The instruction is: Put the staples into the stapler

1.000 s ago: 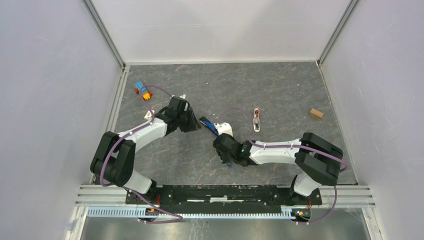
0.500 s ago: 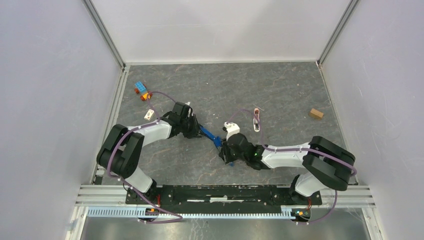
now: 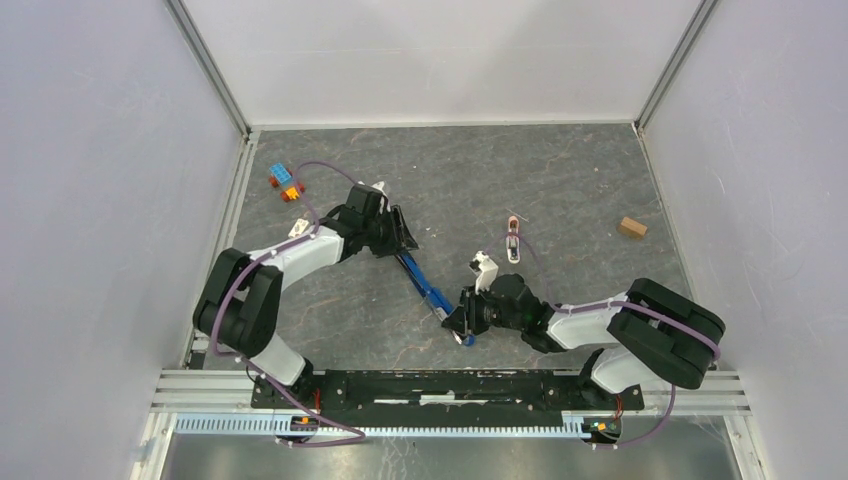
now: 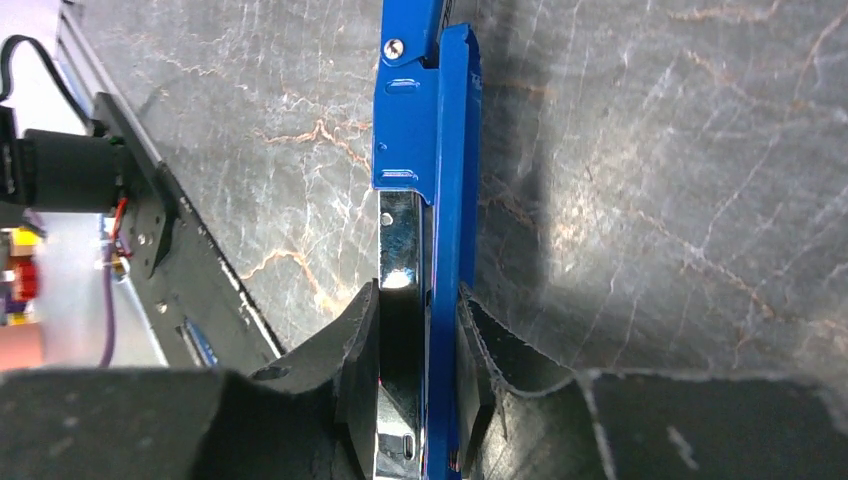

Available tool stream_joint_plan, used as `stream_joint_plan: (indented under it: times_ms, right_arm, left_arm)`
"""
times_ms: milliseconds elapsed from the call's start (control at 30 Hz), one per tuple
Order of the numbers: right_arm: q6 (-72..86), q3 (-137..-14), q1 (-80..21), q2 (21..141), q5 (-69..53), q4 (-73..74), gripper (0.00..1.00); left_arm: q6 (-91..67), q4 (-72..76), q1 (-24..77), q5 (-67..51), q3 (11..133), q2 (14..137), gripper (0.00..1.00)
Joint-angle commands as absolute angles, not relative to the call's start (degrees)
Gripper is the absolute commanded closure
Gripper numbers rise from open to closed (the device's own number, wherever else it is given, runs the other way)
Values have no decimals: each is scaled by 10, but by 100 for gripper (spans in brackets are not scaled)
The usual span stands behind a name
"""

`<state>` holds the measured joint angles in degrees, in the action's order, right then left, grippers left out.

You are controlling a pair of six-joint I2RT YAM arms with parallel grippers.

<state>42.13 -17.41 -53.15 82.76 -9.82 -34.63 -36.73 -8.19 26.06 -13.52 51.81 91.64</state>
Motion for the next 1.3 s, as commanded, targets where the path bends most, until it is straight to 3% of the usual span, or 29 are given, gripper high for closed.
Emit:
stream_joint_plan:
  times_ms: [0, 133, 233, 433, 833, 1033, 1133, 1267]
  right_arm:
    - [480, -143, -509, 812, -164, -453, 80]
    - [521, -135, -494, 813, -180, -499, 80]
    - [543, -136, -486, 814, -180, -524, 80]
    - [583, -136, -483, 815, -162, -587, 81]
    - [597, -133, -482, 796, -90, -635, 82]
    - [595, -134, -481, 796, -86, -639, 82]
    - [595, -131, -479, 795, -87, -643, 82]
    - [591, -124, -479, 794, -89, -643, 77]
  left_arm:
    - [-356, -130, 260, -119, 534, 859, 43]
    - [-356, -189, 260, -96, 539, 809, 30]
    - [-368, -207, 261, -79, 532, 763, 25]
    - [-434, -157, 273, -128, 497, 749, 27]
    - [-518, -99, 371, -75, 496, 815, 24]
    - [-533, -78, 385, -78, 506, 840, 33]
    - [-532, -72, 387, -75, 514, 847, 43]
    - [-525, -71, 387, -66, 529, 852, 64]
